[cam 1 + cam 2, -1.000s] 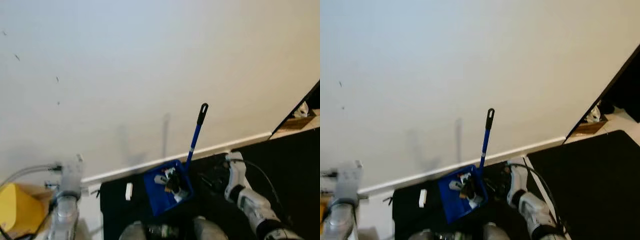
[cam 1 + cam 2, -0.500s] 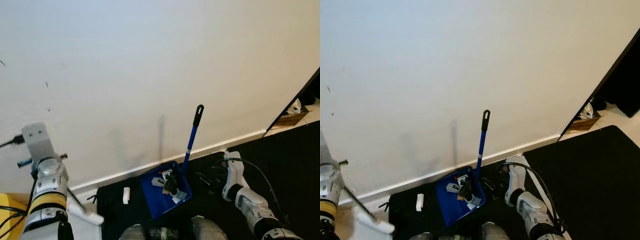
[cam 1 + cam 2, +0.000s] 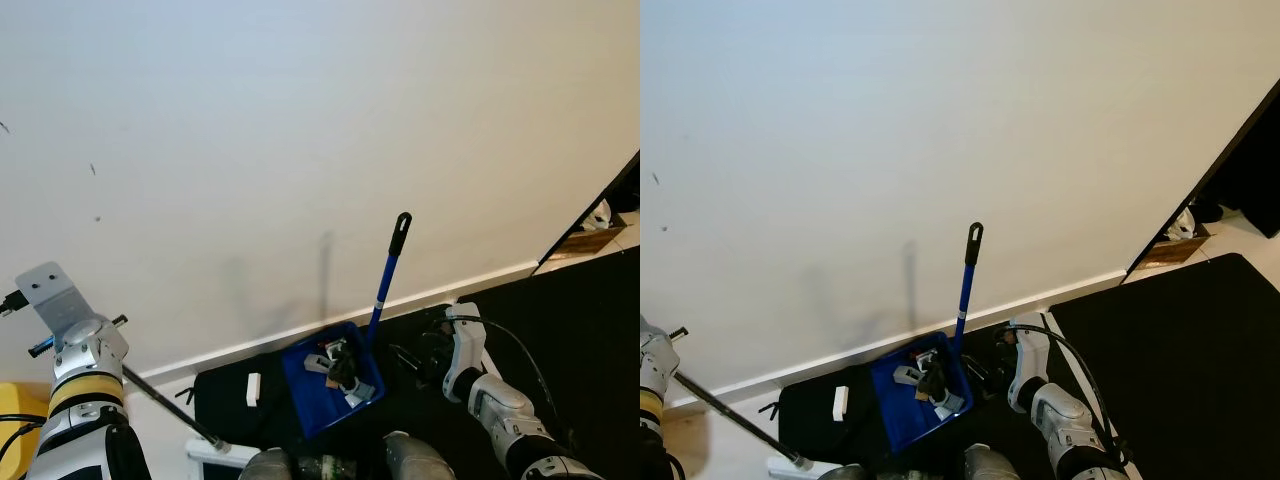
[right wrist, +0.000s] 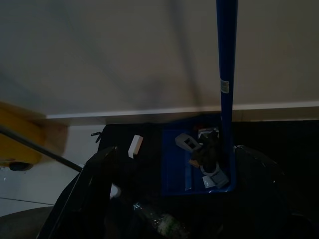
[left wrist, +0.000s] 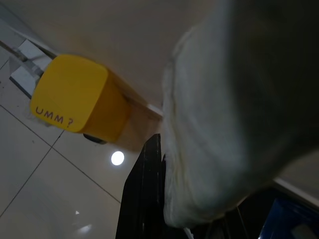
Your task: Sweep floor
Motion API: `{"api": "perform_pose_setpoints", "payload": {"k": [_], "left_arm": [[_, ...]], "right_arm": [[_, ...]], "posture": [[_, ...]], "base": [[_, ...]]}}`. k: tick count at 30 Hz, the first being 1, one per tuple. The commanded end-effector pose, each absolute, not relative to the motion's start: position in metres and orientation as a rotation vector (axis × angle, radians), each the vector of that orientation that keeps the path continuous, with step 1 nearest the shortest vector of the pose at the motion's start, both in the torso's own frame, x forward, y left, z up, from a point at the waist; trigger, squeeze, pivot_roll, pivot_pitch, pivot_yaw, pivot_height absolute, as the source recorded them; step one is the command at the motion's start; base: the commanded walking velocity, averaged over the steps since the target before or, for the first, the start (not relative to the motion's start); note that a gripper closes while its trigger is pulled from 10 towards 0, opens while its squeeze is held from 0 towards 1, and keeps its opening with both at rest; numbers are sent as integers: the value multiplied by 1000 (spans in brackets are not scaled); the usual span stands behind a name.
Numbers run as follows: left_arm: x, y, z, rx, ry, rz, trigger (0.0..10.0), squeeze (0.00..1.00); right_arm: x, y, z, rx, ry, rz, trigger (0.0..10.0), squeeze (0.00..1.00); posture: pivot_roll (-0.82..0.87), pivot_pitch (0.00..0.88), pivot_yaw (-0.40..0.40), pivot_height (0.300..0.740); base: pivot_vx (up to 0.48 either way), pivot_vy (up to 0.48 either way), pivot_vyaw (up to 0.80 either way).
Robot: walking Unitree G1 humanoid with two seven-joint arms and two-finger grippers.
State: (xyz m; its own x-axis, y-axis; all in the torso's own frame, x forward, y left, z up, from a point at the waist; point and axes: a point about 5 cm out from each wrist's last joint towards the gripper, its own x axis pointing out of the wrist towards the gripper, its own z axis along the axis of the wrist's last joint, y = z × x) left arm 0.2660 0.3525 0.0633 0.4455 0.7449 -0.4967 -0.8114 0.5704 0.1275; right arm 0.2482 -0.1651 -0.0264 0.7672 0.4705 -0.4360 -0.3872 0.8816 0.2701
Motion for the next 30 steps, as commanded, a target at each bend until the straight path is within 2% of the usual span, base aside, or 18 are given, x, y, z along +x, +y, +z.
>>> {"api": "perform_pose_setpoints", "payload": {"k": [1, 18, 19, 20, 23, 25, 30], "left_arm": [[270, 357, 74, -114, 517, 989, 10000, 0], [282, 340, 60, -46, 590, 1040, 10000, 0], [284, 339, 62, -46, 581, 1047, 10000, 663], [286, 339, 64, -52, 563, 1054, 10000, 1000], [288, 340, 68, -72, 528, 1065, 10000, 1000], [295, 341, 77, -163, 427, 1052, 10000, 1000], [299, 344, 85, -185, 333, 996, 10000, 1000]], "right_arm": [[246, -165, -28, 174, 522, 468, 10000, 0], [248, -163, -27, 176, 518, 469, 10000, 0], [249, -162, -26, 176, 517, 469, 10000, 0], [249, -162, -26, 176, 515, 468, 10000, 0], [249, -162, -26, 176, 513, 467, 10000, 0], [249, -162, -26, 177, 510, 466, 10000, 0], [249, -163, -26, 179, 507, 466, 10000, 0]], "posture": [[62, 74, -1, 740], [11, 62, 3, 740], [8, 64, 3, 740], [8, 65, 3, 740], [5, 67, 3, 740], [8, 72, 6, 740], [23, 82, 3, 740]], "base": [[0, 0, 0], [0, 0, 0], [0, 0, 0], [0, 0, 0], [0, 0, 0], [0, 0, 0], [0, 0, 0]]}}
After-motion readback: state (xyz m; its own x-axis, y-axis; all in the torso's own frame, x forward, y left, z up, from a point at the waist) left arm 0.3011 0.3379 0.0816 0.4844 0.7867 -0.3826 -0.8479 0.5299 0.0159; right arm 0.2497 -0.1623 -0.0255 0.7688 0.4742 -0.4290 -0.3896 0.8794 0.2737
